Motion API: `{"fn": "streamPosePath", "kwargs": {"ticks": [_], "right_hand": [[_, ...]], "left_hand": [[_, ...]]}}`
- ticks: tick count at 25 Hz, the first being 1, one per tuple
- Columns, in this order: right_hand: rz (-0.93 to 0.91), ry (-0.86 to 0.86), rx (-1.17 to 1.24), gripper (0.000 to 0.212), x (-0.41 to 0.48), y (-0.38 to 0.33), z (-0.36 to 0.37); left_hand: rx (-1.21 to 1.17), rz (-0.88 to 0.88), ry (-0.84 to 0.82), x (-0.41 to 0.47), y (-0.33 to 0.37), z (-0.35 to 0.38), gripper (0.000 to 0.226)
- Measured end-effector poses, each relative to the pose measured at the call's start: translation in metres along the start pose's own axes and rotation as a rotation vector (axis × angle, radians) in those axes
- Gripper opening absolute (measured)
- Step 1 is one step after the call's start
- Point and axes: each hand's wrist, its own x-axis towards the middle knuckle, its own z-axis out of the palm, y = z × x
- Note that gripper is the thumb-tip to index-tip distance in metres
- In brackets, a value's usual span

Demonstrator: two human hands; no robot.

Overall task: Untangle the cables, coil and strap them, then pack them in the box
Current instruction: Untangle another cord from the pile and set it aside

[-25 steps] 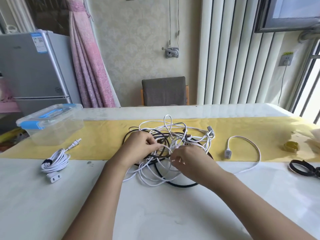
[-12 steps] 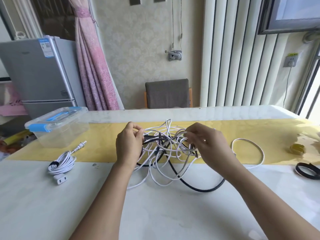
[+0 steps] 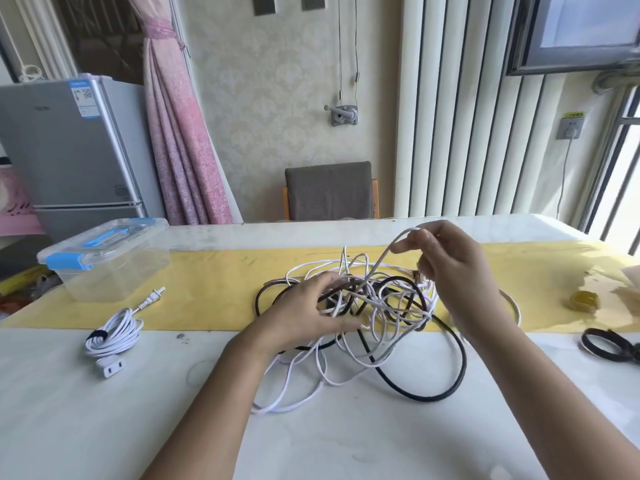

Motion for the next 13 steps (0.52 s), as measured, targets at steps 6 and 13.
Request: {"fn": "streamPosePath", "kwargs": {"ticks": [6,13], "right_hand": [[-0.055,0.432,0.241,0.021,0.019,-0.012,-0.061],[0.096,0.477,-0.397,0.02,0.033,0.018,-0.088]], "left_hand": [[0.09,-0.066,0.132,0.002,-0.02,-0.023,0.019],[0.184,-0.173,0.807,0.012,-0.046,-0.034,0.007]]}}
